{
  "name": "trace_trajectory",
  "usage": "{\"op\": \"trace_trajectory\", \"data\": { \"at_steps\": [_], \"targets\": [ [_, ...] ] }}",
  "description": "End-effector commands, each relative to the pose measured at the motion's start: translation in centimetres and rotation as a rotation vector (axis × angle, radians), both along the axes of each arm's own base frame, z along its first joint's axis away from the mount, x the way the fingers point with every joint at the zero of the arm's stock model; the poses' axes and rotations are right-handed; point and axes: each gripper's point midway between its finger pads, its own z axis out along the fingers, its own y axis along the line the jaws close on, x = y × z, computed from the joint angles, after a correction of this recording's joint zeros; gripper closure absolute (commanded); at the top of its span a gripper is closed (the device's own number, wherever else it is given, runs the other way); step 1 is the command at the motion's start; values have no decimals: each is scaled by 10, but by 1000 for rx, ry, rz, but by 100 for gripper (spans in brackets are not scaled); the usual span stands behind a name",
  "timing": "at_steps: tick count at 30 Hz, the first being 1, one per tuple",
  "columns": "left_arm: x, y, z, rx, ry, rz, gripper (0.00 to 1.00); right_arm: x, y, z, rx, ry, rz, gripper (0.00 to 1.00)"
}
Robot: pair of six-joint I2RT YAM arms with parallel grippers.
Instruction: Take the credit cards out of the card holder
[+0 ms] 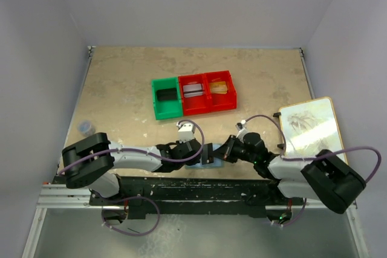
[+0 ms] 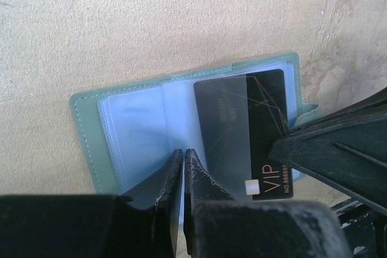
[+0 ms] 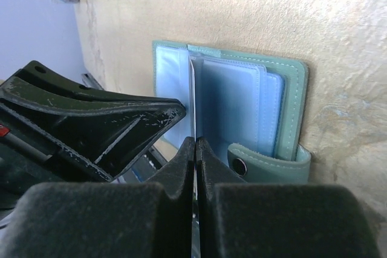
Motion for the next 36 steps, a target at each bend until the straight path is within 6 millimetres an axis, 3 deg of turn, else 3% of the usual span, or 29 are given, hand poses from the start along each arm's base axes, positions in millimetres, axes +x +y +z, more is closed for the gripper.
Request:
{"op": "trace_trajectory", "data": {
  "at_steps": [1, 15, 23, 29, 32, 36],
  "targets": [
    [-7, 20, -8, 93, 9, -10, 98, 11, -12, 3, -69, -38, -64, 100],
    [-3, 19, 16, 29, -41, -8, 96, 15, -25, 30, -96, -134, -97, 100],
    [1, 21, 33, -5, -73, 4, 89, 16, -23, 30, -166, -129, -44, 100],
    [-6, -11, 54, -117, -77, -105, 81, 20, -12, 17, -187, -122, 16, 100],
    [-8, -30, 56, -164, -65, -153, 81, 22, -6, 9, -183, -93, 31, 100],
    [-9, -39, 51, -156, -51, -177, 81, 26, -7, 7, -184, -84, -2, 100]
  ]
}}
